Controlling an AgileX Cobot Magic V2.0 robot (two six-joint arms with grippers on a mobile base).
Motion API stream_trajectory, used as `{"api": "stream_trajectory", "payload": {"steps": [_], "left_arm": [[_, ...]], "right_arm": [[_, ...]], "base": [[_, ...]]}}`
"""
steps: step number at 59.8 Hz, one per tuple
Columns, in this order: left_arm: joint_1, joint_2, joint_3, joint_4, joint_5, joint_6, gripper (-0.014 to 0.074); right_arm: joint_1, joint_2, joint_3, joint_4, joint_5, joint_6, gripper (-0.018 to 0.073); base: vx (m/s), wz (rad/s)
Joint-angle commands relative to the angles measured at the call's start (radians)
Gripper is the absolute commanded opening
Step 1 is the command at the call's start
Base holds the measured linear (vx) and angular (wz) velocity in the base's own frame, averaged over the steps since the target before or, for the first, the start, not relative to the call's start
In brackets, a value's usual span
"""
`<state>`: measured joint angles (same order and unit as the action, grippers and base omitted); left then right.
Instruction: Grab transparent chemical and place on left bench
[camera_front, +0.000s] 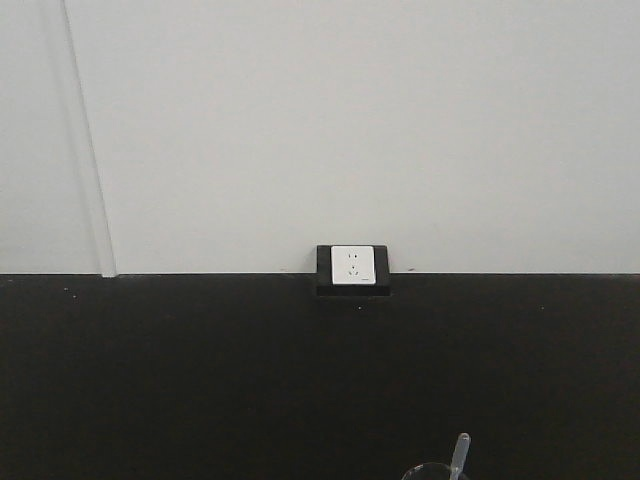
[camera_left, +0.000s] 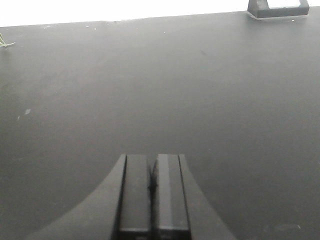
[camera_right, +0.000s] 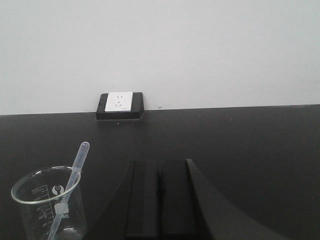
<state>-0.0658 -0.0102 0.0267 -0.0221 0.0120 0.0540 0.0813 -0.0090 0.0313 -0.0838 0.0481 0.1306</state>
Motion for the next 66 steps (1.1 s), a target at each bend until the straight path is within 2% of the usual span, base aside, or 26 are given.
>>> {"api": "stream_trajectory", "payload": {"steps": [1, 38, 58, 66], "left_arm": [[-0.002, -0.019, 0.016, -0.001, -0.078, -0.008, -0.0003], [-0.002, -0.019, 0.016, -0.001, -0.078, -0.008, -0.0003], [-0.002, -0.019, 0.016, -0.001, -0.078, -0.008, -0.0003], [-0.002, -0.019, 0.016, -0.001, -0.078, -0.008, -0.0003]], "right_arm": [[-0.005, -0.012, 0.006, -0.012, -0.080, -0.010, -0.0003], [-0.005, -0.012, 0.005, -0.012, -0.086, -0.010, -0.0003], [-0.005, -0.012, -0.005, 0.020, -0.255, 0.005, -0.0003], [-0.005, -0.001, -0.070, 0.019, -0.209, 0.004, -0.0003]], "base": [[0.00, 0.00], [0.00, 0.00], [0.00, 0.00], [0.00, 0.00]]}}
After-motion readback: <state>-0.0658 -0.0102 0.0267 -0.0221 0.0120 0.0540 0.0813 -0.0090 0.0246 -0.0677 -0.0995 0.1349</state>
